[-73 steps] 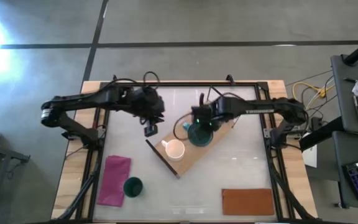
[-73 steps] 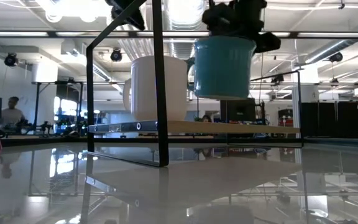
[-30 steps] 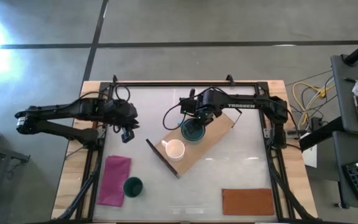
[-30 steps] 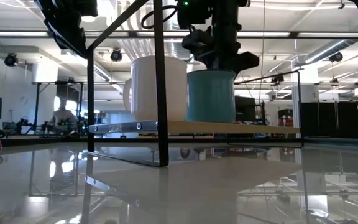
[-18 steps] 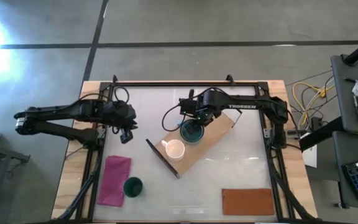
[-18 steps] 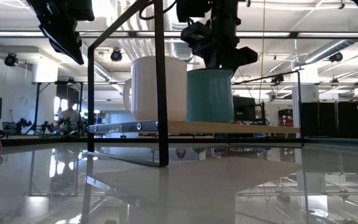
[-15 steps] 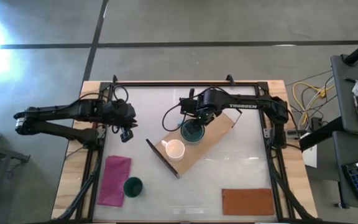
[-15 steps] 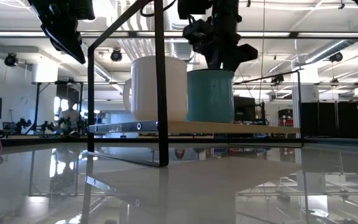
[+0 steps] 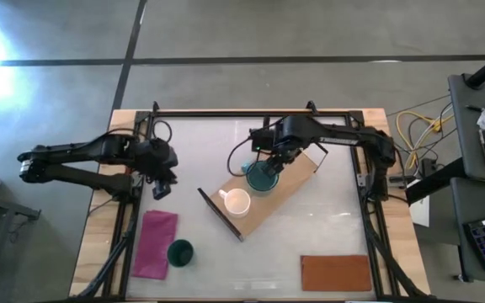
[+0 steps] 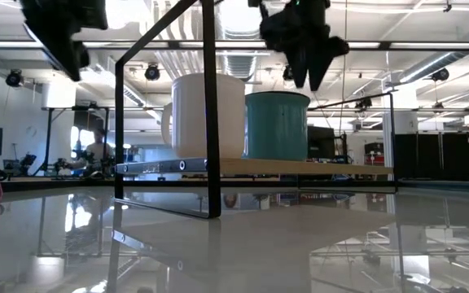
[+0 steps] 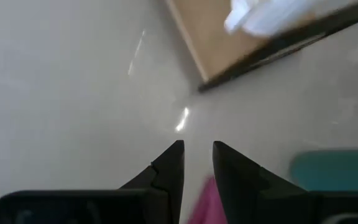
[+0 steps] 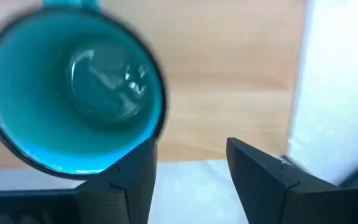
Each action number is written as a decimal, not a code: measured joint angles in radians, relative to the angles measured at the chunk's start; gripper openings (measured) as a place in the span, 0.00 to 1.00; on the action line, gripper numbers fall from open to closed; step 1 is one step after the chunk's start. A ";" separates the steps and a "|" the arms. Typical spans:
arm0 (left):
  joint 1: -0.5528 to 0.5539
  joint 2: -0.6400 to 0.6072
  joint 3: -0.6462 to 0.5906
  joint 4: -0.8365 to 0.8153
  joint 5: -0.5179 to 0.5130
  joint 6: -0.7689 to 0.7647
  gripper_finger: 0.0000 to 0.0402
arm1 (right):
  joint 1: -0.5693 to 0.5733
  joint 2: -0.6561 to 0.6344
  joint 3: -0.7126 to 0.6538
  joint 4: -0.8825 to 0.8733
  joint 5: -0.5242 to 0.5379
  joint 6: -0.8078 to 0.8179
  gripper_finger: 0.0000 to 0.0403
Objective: Stack small to large cups/mugs on shelf
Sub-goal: Put the green cup on the shelf
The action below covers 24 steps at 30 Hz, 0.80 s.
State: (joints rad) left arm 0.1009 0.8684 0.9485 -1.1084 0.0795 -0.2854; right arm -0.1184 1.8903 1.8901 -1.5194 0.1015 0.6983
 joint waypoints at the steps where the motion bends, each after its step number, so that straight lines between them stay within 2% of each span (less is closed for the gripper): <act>1: -0.008 -0.009 0.000 -0.024 0.000 -0.039 0.18 | -0.004 -0.010 0.020 -0.011 0.024 0.000 0.47; 5: -0.067 -0.042 0.019 -0.128 -0.001 -0.132 0.18 | -0.009 -0.034 0.102 -0.052 0.126 -0.002 0.47; 10: -0.233 -0.039 0.108 -0.124 -0.019 -0.232 0.18 | -0.008 -0.041 0.172 -0.050 0.138 -0.054 0.47; 13: -0.370 0.005 0.190 -0.132 -0.088 -0.315 0.18 | -0.010 -0.041 0.176 -0.051 0.138 -0.090 0.47; 16: -0.497 0.076 0.251 -0.130 -0.107 -0.397 0.18 | -0.016 -0.041 0.163 -0.053 0.143 -0.116 0.47; 21: -0.701 0.196 0.261 -0.163 -0.158 -0.504 0.18 | -0.016 -0.036 0.147 -0.049 0.164 -0.144 0.47; 24: -0.779 0.258 0.256 -0.189 -0.183 -0.588 0.18 | -0.015 -0.033 0.134 -0.047 0.163 -0.156 0.47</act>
State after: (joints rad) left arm -0.6781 1.1265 1.2043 -1.2979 -0.1034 -0.8730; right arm -0.1333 1.8572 2.0243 -1.5661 0.2649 0.5426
